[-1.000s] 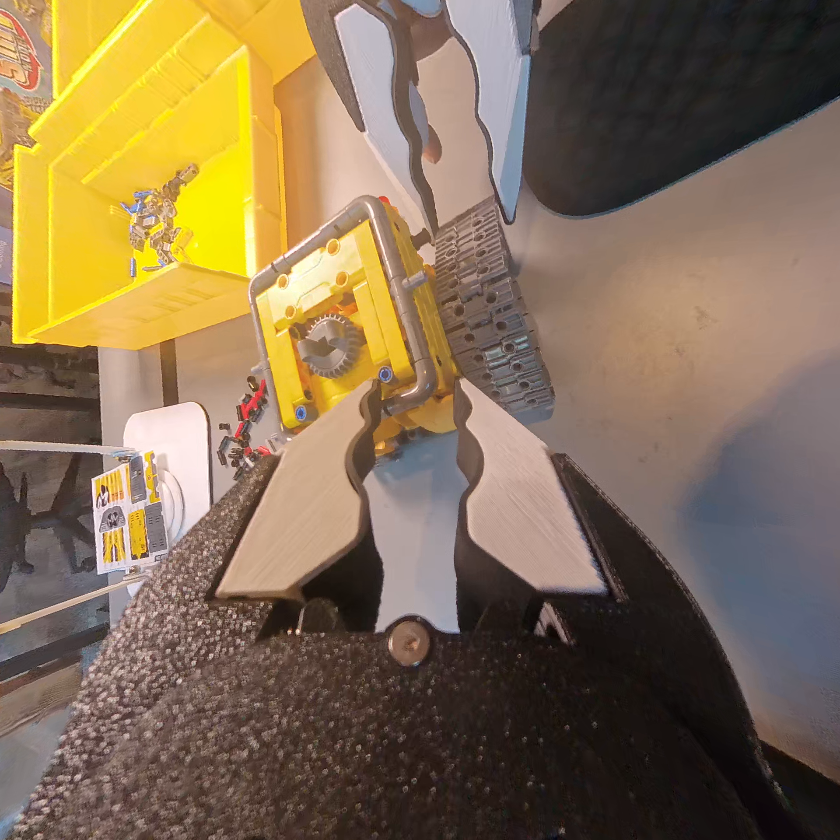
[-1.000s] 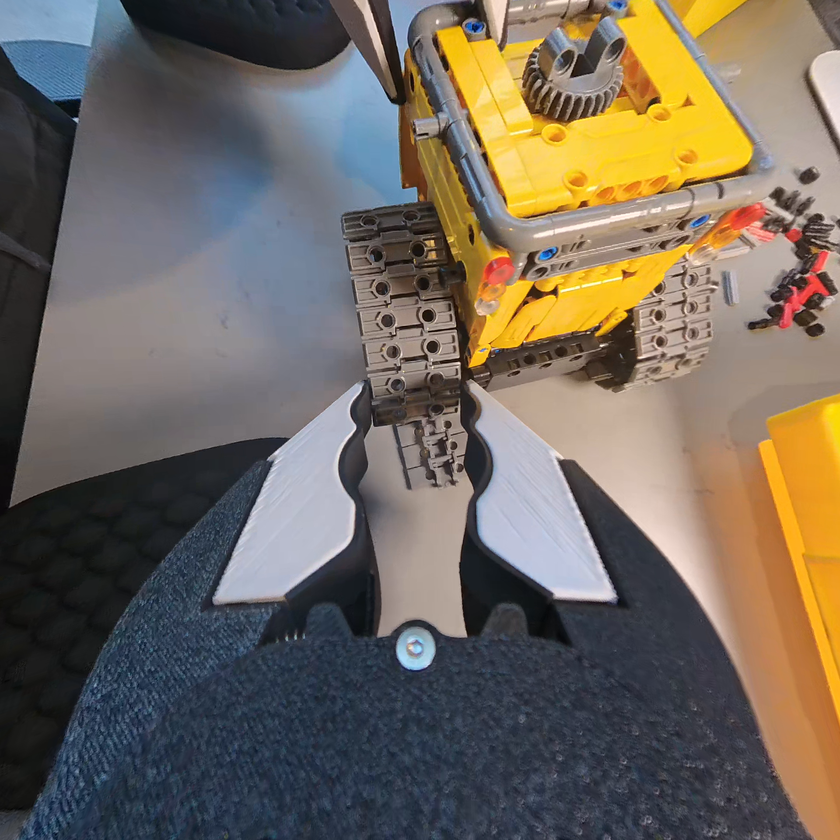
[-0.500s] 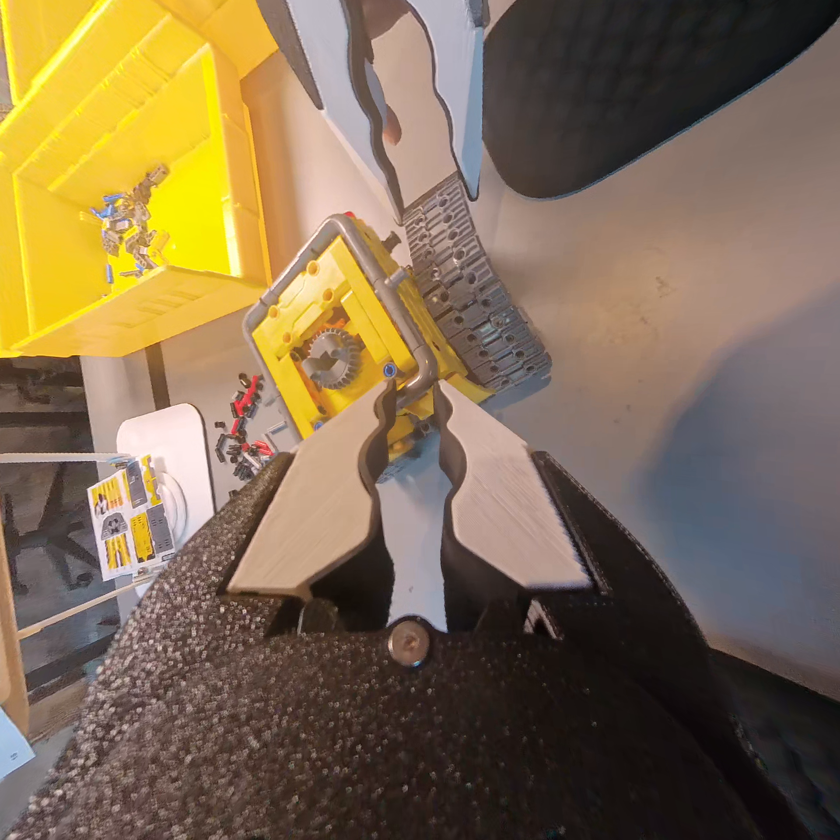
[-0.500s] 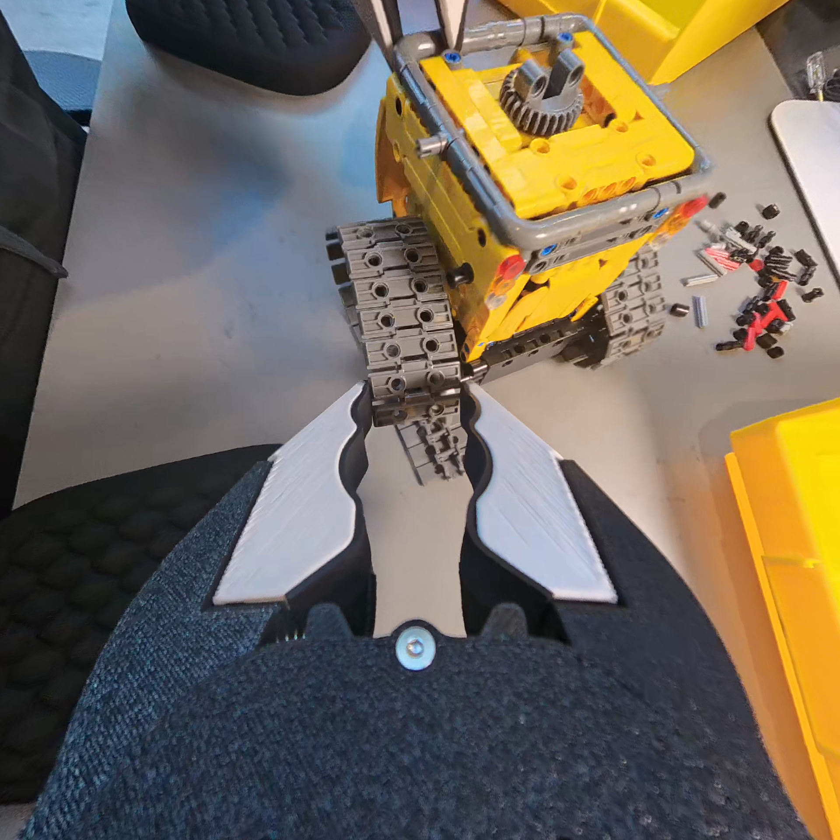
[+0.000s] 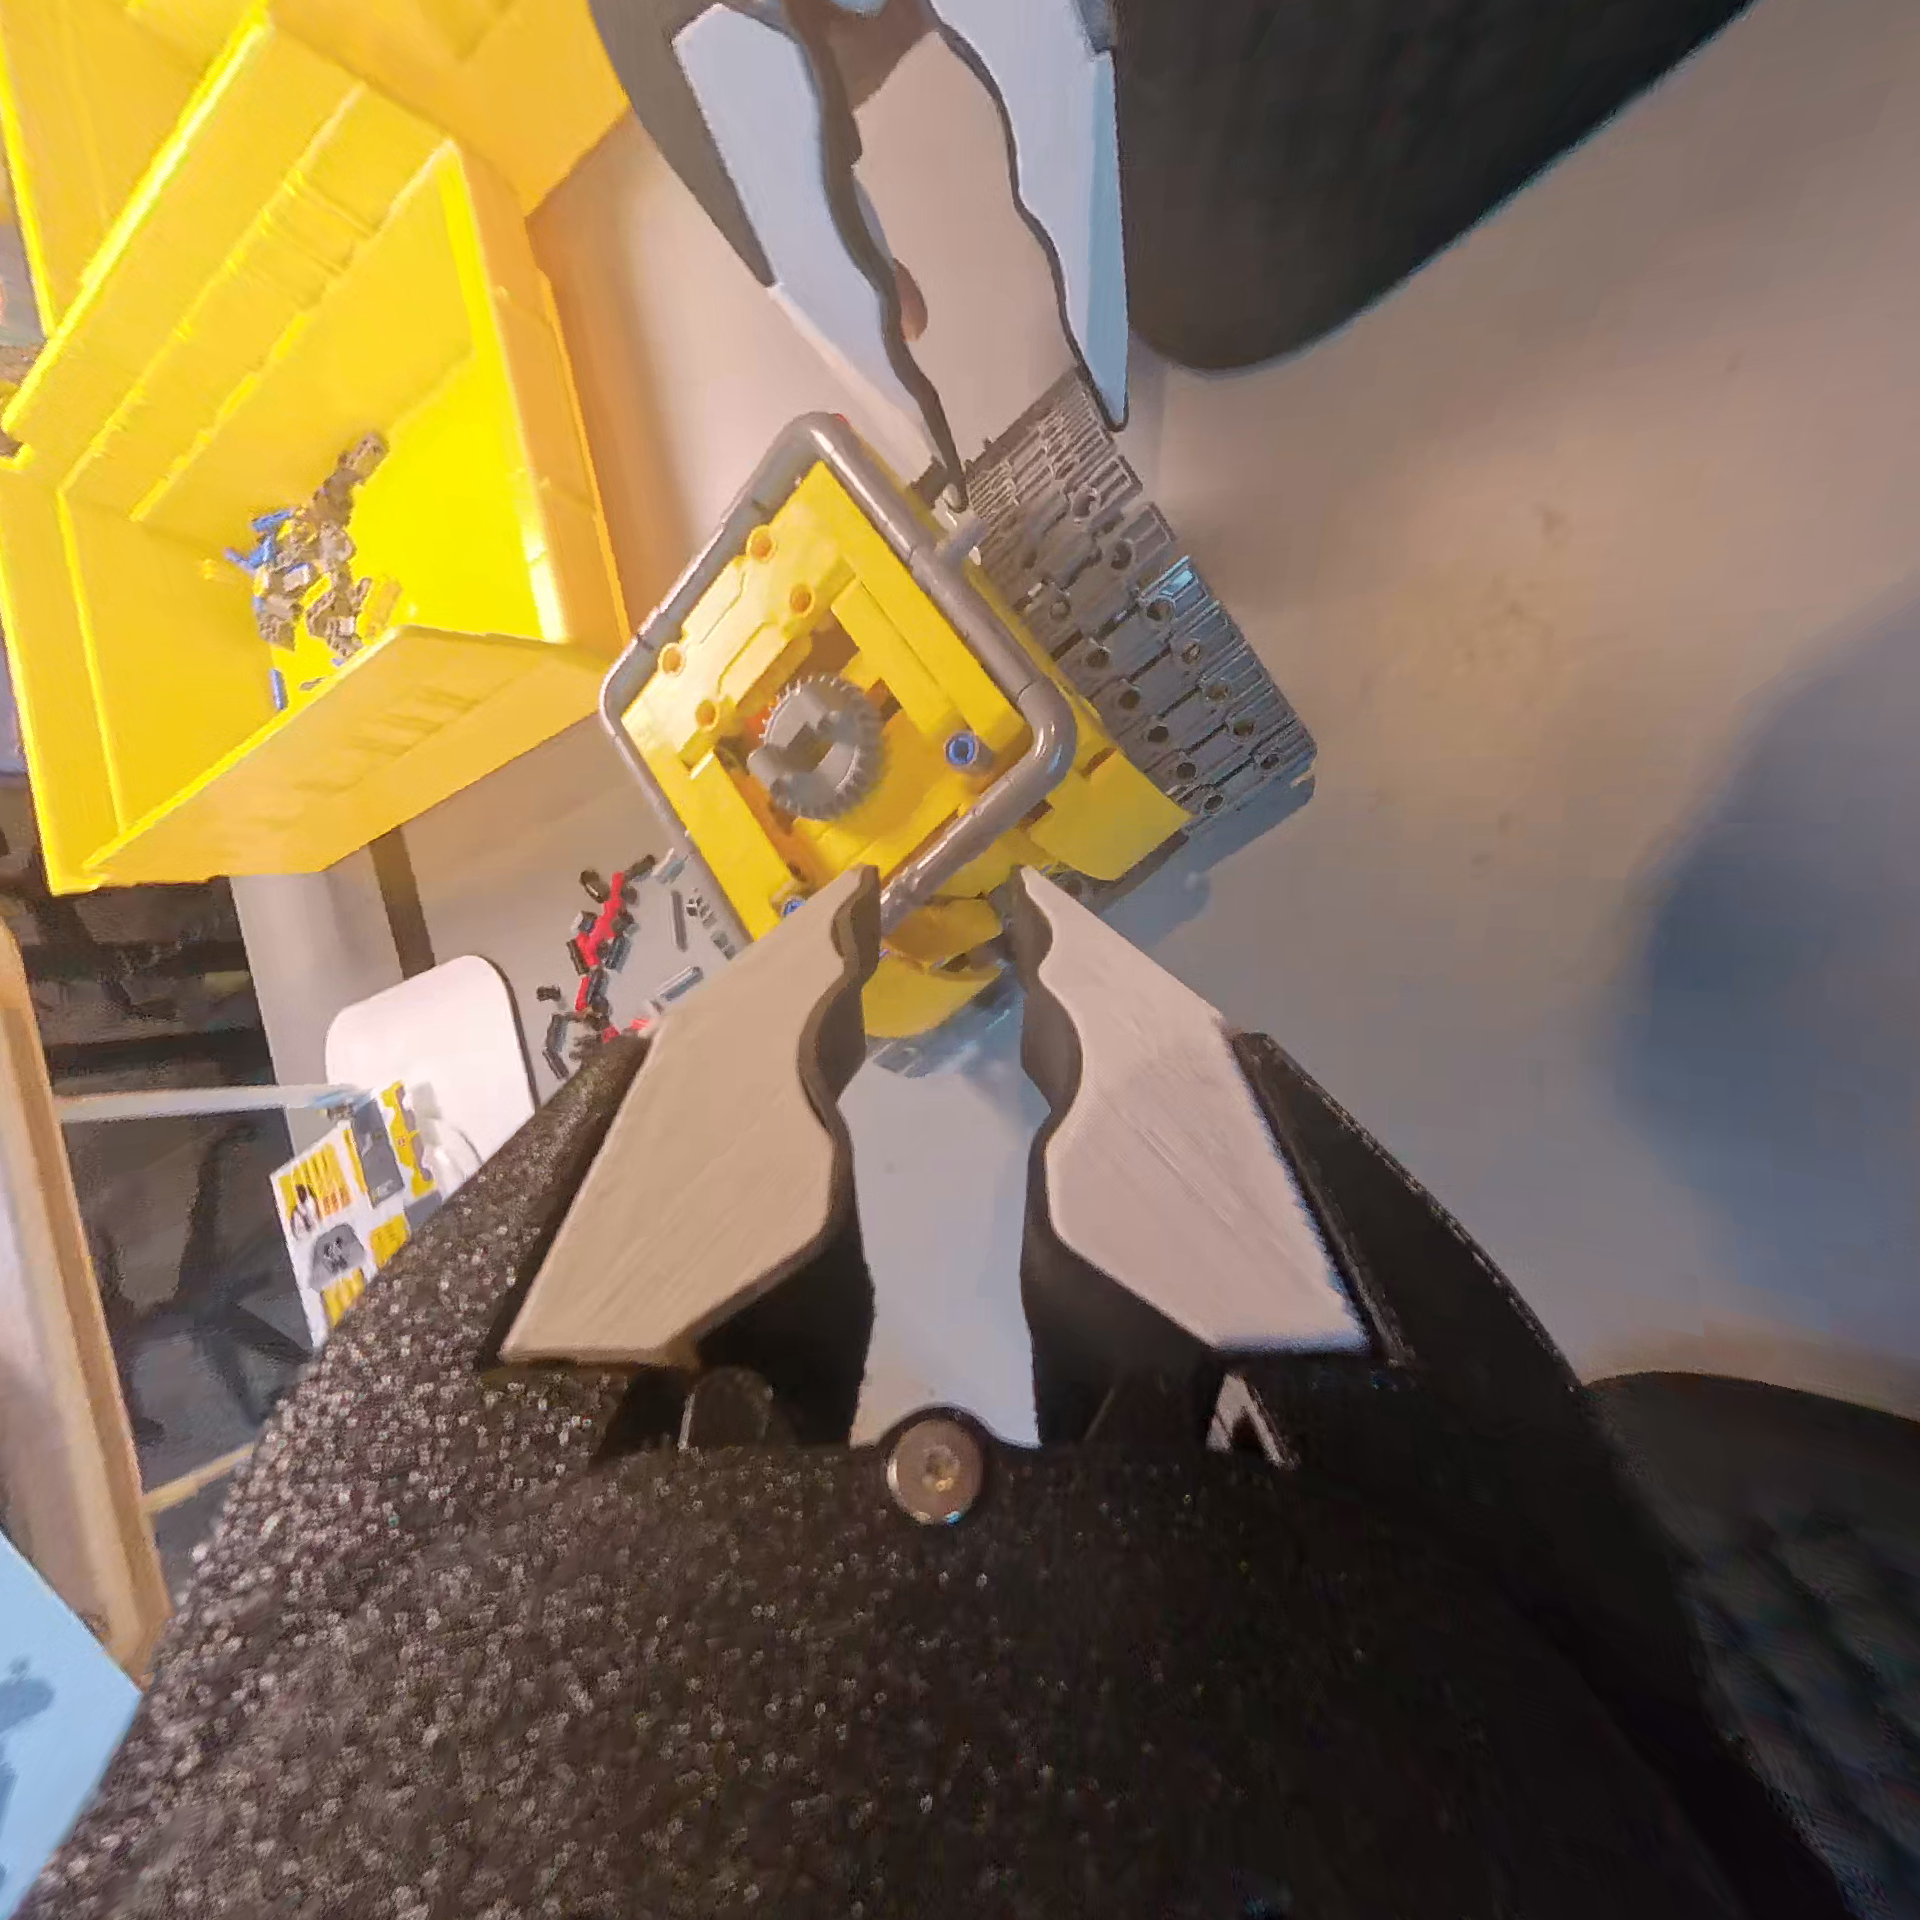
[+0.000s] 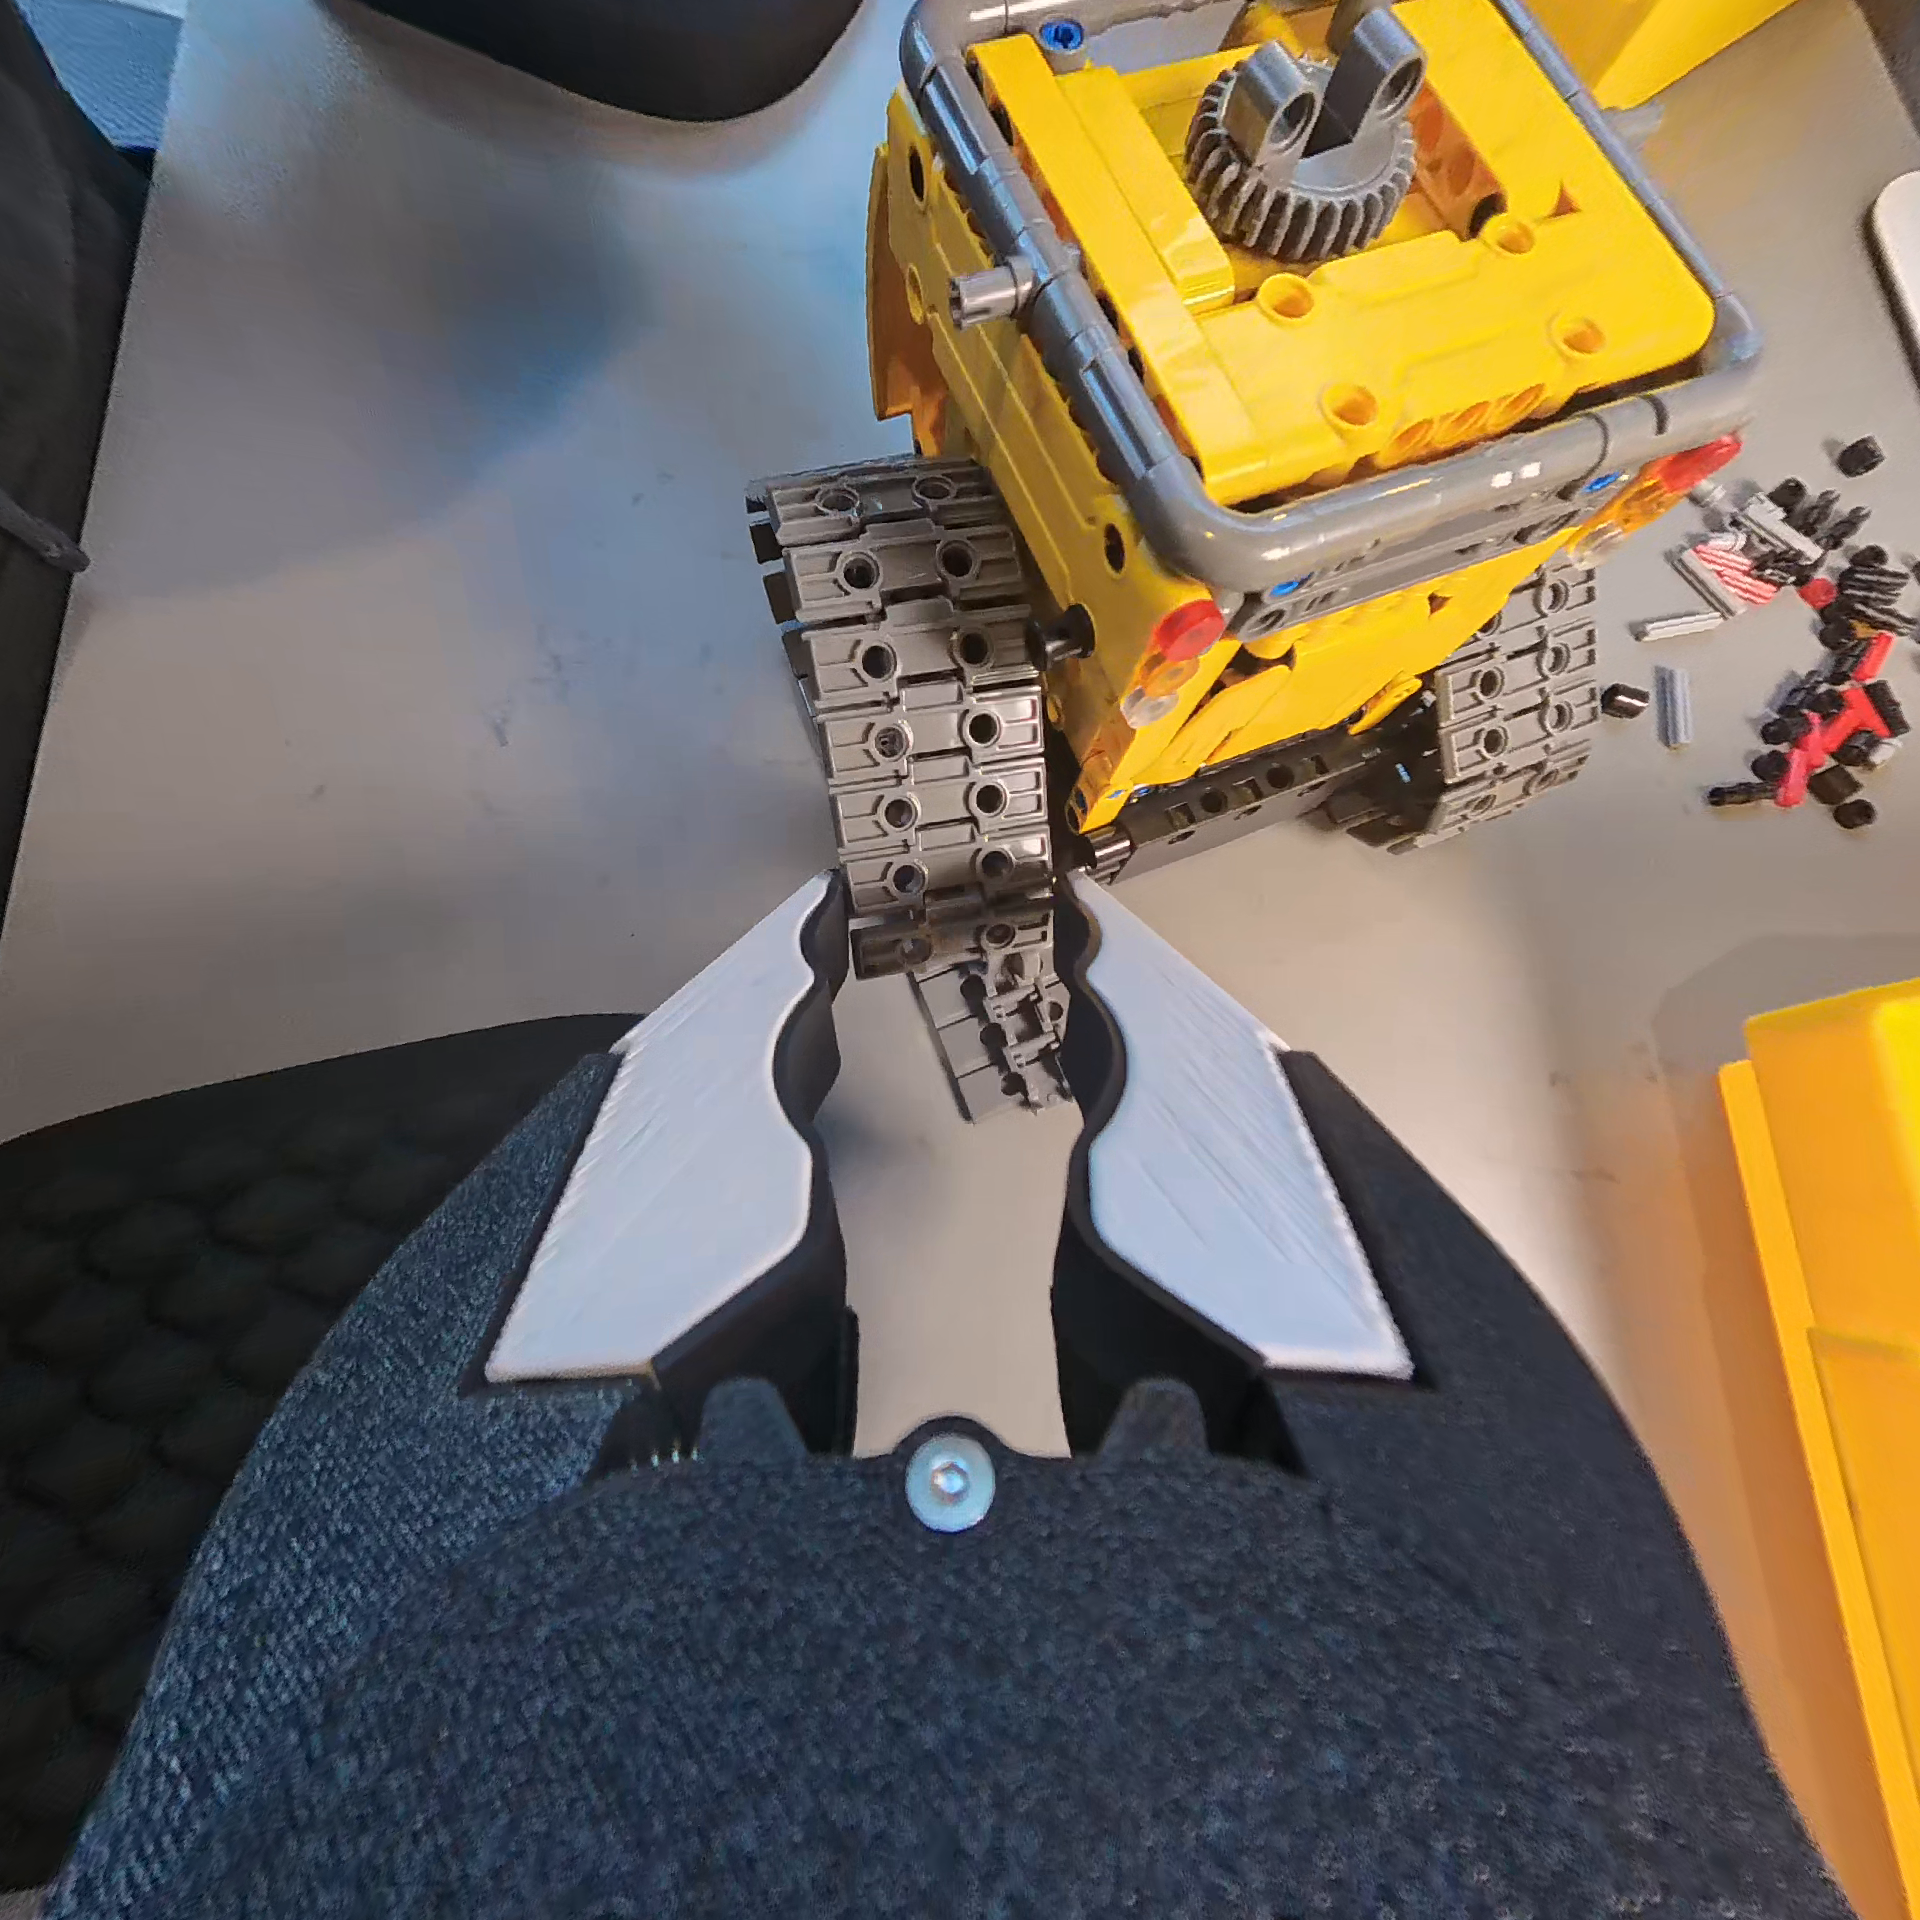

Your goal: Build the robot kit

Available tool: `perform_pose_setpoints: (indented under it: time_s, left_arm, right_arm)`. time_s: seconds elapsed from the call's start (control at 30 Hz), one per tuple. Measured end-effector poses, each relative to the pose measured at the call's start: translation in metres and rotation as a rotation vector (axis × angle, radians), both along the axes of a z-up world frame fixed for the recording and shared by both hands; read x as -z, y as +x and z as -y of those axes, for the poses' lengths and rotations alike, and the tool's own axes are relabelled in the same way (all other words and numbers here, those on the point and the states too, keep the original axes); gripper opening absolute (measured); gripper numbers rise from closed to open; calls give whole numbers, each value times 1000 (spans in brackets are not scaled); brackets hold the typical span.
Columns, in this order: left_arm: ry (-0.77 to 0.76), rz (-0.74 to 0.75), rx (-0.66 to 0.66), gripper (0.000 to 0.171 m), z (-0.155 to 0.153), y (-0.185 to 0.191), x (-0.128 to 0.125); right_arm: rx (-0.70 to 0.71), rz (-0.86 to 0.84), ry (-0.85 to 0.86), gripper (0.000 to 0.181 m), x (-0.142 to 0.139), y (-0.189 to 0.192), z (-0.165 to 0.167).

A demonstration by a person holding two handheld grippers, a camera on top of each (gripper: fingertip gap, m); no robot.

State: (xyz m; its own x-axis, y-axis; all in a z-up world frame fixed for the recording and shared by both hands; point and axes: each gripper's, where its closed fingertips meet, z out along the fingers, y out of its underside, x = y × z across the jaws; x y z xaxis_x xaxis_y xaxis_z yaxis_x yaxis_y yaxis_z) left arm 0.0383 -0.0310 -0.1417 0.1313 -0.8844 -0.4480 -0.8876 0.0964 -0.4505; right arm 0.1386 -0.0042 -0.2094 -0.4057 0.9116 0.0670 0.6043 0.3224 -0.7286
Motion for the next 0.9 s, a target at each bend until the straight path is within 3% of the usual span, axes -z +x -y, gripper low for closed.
perform_pose_setpoints:
  time_s: [0.23, 0.6, 0.63, 0.9]
  left_arm:
    - [101, -182, 167, 11, -8, 3, 8]
    - [54, -152, 305, 5, 53, 12, 3]
    - [40, -142, 317, 5, 61, 14, 3]
    - [2, -105, 339, 5, 100, 15, 1]
  right_arm:
    - [-3, 12, 2, 39, 0, 0, 2]
    - [-100, -4, -23, 38, -22, 2, 21]
    - [-103, 9, -1, 12, -21, 1, 20]
    - [-178, 4, 70, 8, -13, -16, 38]
